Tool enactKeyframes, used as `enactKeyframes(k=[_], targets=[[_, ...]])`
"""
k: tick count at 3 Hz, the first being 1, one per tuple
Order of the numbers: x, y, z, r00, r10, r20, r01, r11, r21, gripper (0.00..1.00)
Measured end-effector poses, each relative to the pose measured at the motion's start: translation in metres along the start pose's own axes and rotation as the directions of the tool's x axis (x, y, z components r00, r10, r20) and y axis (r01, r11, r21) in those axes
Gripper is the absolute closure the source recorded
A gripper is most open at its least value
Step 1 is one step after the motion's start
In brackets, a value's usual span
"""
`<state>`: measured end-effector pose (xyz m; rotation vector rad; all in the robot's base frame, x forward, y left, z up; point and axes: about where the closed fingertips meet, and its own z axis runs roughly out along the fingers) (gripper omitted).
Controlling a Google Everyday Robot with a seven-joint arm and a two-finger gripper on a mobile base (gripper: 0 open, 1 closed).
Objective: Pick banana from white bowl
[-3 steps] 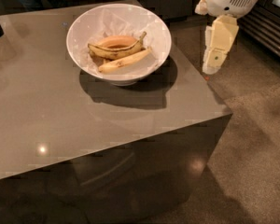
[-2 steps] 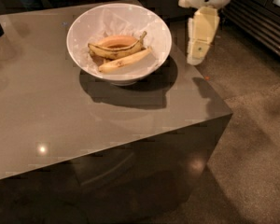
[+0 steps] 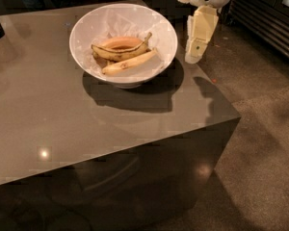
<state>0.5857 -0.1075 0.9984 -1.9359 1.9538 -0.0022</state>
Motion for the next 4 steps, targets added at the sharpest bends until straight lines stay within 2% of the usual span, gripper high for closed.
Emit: enactKeyframes(k=[1,3,4], targets=[[-0.025,-0.018,0.013,0.998,-0.054,0.037,0.055,0.9982,-0.023,0.00],[-0.070,-0.054,0.030,0.987,-0.126,0.104,0.130,0.9911,-0.032,0.19],[-0.080,-0.066,0.039,0.983,-0.133,0.130,0.138,0.9899,-0.032,0.34]])
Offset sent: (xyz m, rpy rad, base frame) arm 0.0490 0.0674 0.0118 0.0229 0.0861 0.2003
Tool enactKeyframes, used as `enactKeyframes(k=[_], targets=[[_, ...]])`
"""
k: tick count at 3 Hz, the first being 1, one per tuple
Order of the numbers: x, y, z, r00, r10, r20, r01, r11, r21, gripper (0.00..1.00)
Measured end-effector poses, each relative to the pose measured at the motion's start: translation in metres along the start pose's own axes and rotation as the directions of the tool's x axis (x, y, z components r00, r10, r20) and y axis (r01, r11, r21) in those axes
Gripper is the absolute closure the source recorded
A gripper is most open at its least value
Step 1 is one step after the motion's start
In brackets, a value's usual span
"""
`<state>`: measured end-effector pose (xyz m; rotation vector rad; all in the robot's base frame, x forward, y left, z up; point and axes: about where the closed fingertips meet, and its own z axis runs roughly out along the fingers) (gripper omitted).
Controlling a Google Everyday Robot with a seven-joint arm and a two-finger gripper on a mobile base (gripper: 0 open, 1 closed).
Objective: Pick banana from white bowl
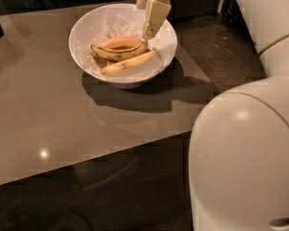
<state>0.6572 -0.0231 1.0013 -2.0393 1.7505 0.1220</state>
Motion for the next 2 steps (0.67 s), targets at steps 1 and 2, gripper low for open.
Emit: enactKeyframes(k=[1,2], targets=[[-0.004,-0.008,0.006,1.000,-0.003,0.014,0.003,1.0000,0.001,0.35],[-0.001,-0.014,0.017,1.000,0.006,0.017,-0.006,0.9999,-0.012,0.37]])
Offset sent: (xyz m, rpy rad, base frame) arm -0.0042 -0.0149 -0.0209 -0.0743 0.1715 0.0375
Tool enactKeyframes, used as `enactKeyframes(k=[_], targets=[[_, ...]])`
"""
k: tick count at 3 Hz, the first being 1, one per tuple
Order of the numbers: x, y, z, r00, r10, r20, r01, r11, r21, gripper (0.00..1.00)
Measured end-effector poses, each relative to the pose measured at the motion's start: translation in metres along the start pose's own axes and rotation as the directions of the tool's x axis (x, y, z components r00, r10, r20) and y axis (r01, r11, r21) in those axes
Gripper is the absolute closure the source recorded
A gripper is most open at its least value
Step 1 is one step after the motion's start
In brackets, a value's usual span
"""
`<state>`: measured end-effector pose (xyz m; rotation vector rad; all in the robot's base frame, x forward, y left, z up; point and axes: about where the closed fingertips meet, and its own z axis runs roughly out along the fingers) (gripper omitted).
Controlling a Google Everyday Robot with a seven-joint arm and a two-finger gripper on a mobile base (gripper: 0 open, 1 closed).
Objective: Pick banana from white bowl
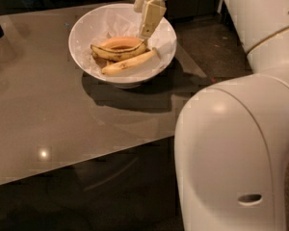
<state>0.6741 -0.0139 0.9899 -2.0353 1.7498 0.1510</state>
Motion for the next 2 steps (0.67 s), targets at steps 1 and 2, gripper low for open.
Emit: enactKeyframes(k=[1,2], targets=[[0.002,-0.003,0.008,1.000,0.007,-0.001,-0.007,0.9999,-0.009,0.38],[0.004,0.000,0.019,1.000,0.010,-0.015,-0.011,0.9993,-0.037,0.39]])
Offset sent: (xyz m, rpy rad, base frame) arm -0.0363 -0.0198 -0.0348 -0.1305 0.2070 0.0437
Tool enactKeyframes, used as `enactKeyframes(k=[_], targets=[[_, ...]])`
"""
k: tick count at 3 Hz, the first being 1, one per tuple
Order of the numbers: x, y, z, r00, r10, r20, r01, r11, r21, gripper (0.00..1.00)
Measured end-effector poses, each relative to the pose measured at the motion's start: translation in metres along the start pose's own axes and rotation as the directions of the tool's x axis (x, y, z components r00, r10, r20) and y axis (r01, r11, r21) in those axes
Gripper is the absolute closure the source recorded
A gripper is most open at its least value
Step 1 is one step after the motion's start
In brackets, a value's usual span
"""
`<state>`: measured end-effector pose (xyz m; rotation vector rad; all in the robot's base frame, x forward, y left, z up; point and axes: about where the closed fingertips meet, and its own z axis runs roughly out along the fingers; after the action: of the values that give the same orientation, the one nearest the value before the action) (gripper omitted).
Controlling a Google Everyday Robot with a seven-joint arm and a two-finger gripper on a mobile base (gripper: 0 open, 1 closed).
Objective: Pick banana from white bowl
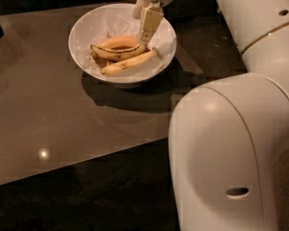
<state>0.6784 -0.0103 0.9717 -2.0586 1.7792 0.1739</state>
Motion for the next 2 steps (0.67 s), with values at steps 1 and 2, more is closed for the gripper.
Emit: enactKeyframes(k=[1,2], targets=[[0.0014,0.0043,0.0092,1.000,0.007,-0.005,-0.008,0.9996,-0.027,0.45],[0.0069,0.0110,0.0192,1.000,0.029,-0.004,-0.029,0.9977,-0.061,0.44]])
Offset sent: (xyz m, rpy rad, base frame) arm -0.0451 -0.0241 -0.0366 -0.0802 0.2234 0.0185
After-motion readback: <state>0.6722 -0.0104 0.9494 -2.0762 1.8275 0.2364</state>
